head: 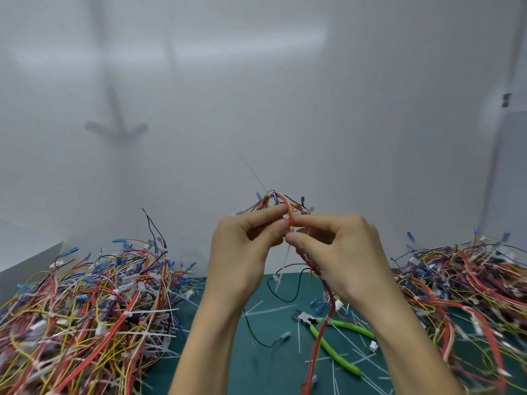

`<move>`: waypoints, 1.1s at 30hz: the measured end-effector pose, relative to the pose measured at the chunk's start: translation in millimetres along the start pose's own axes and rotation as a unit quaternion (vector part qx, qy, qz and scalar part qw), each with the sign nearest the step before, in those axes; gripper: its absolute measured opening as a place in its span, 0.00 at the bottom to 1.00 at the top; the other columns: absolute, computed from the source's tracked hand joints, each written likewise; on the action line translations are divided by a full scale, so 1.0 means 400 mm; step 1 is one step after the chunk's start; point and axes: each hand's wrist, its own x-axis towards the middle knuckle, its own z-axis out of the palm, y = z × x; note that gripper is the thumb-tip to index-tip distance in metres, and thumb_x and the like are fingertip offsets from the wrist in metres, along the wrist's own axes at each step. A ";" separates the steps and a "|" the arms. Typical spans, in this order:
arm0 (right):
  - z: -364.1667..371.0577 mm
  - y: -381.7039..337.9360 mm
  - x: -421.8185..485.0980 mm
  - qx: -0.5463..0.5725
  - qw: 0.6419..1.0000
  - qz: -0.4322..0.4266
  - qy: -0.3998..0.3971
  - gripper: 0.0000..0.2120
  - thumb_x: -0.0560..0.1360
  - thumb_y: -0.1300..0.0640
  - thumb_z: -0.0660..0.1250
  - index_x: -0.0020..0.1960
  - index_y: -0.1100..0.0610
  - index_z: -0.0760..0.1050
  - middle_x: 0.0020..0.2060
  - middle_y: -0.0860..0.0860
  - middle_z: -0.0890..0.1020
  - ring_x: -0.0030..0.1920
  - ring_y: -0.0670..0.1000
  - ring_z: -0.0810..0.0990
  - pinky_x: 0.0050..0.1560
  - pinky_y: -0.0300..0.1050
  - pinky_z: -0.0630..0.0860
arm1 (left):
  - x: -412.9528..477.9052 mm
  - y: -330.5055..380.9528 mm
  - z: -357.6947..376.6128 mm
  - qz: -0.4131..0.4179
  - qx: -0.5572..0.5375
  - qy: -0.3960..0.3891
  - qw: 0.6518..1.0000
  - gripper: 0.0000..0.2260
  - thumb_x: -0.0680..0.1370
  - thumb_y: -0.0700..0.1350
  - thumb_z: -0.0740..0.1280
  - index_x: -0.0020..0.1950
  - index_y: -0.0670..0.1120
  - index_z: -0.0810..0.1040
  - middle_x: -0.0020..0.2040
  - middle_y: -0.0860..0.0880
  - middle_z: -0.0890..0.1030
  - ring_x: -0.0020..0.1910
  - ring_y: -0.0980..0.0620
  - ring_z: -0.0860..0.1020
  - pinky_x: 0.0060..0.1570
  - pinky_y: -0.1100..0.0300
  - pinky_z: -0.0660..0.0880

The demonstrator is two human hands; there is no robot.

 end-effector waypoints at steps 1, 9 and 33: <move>-0.001 0.002 0.002 0.004 1.000 0.002 0.006 0.07 0.71 0.49 0.76 0.45 0.37 0.82 0.34 0.39 0.85 0.37 0.41 0.83 0.42 0.40 0.80 | -0.002 0.002 0.001 0.002 -0.009 -0.008 1.000 0.09 0.76 0.39 0.72 0.54 0.48 0.85 0.47 0.52 0.87 0.48 0.52 0.85 0.49 0.59 0.81; -0.013 0.018 0.019 0.093 0.992 0.047 0.068 0.07 0.75 0.58 0.73 0.42 0.46 0.83 0.34 0.46 0.86 0.36 0.48 0.85 0.43 0.54 0.83 | -0.011 0.014 0.005 -0.033 -0.027 -0.086 0.995 0.05 0.78 0.37 0.68 0.49 0.45 0.82 0.44 0.46 0.86 0.44 0.50 0.85 0.43 0.59 0.82; -0.048 0.013 0.029 0.385 0.897 0.112 0.188 0.07 0.80 0.64 0.65 0.49 0.56 0.81 0.39 0.52 0.87 0.39 0.50 0.87 0.36 0.38 0.81 | -0.005 -0.086 -0.080 -0.188 0.259 -0.255 0.912 0.07 0.76 0.49 0.72 0.46 0.45 0.83 0.41 0.50 0.87 0.41 0.54 0.85 0.41 0.61 0.79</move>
